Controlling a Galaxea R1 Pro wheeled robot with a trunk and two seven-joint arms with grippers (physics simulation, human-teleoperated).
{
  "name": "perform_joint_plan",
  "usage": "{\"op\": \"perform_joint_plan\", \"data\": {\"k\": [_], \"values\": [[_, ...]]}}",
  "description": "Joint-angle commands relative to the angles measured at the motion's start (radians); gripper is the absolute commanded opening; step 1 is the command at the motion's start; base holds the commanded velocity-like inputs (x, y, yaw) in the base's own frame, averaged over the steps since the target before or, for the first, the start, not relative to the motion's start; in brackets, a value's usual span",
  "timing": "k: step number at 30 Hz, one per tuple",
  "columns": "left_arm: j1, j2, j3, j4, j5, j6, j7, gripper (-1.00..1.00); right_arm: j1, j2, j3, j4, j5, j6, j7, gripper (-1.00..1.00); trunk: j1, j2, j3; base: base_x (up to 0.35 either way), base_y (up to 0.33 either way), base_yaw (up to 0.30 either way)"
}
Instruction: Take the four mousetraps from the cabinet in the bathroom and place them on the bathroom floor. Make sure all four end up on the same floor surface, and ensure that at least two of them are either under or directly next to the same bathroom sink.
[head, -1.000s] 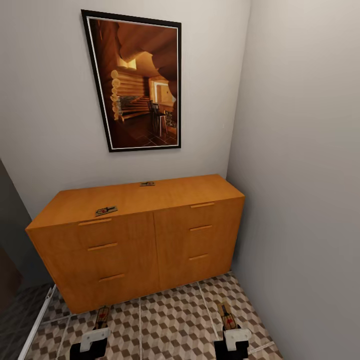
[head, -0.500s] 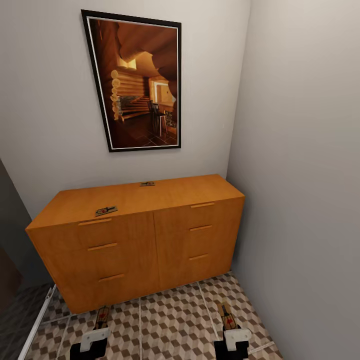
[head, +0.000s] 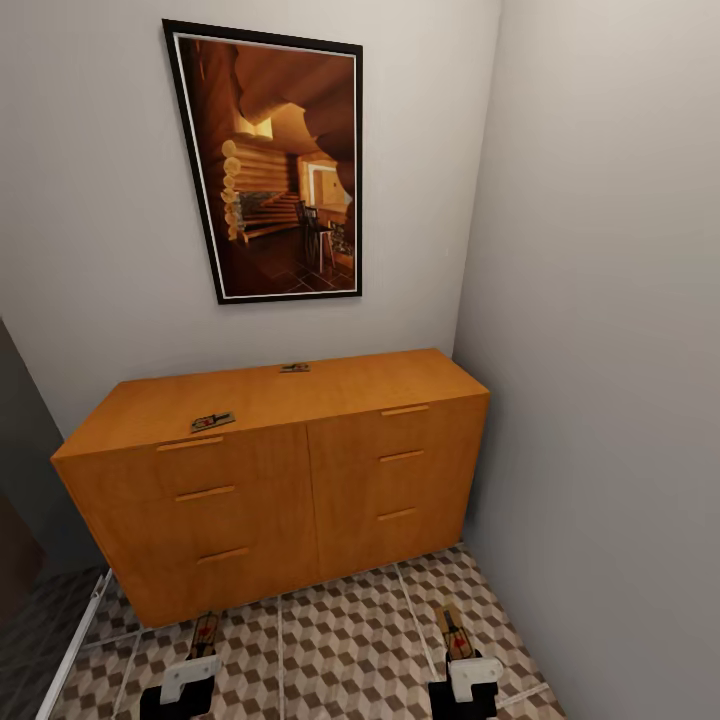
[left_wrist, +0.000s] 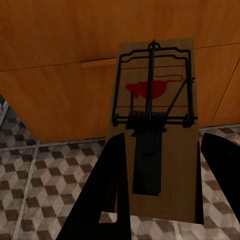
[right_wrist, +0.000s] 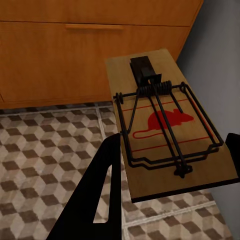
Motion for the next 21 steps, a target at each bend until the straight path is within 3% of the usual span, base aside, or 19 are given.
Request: {"op": "perform_joint_plan", "data": {"k": [1, 9, 21], "values": [[-0.001, -0.001, -0.006, 0.002, -0.007, -0.003, 0.01, -1.0, -0.001, 0.0, 0.003, 0.001, 0.008, 0.0, -0.01, -1.0, 0.0, -0.001, -0.001, 0.0, 0.0, 0.0], [-0.001, -0.001, -0.006, 0.002, -0.007, -0.003, 0.01, -1.0, -0.001, 0.0, 0.003, 0.0, 0.008, -0.001, -0.012, -1.0, 0.0, -0.001, -0.001, -0.053, 0.055, -0.079], [-0.001, -0.001, -0.006, 0.002, -0.007, -0.003, 0.01, -1.0, -0.001, 0.0, 0.003, -0.001, 0.008, -0.001, -0.012, -1.0, 0.0, -0.001, -0.001, -0.2, 0.184, -0.244]]}}
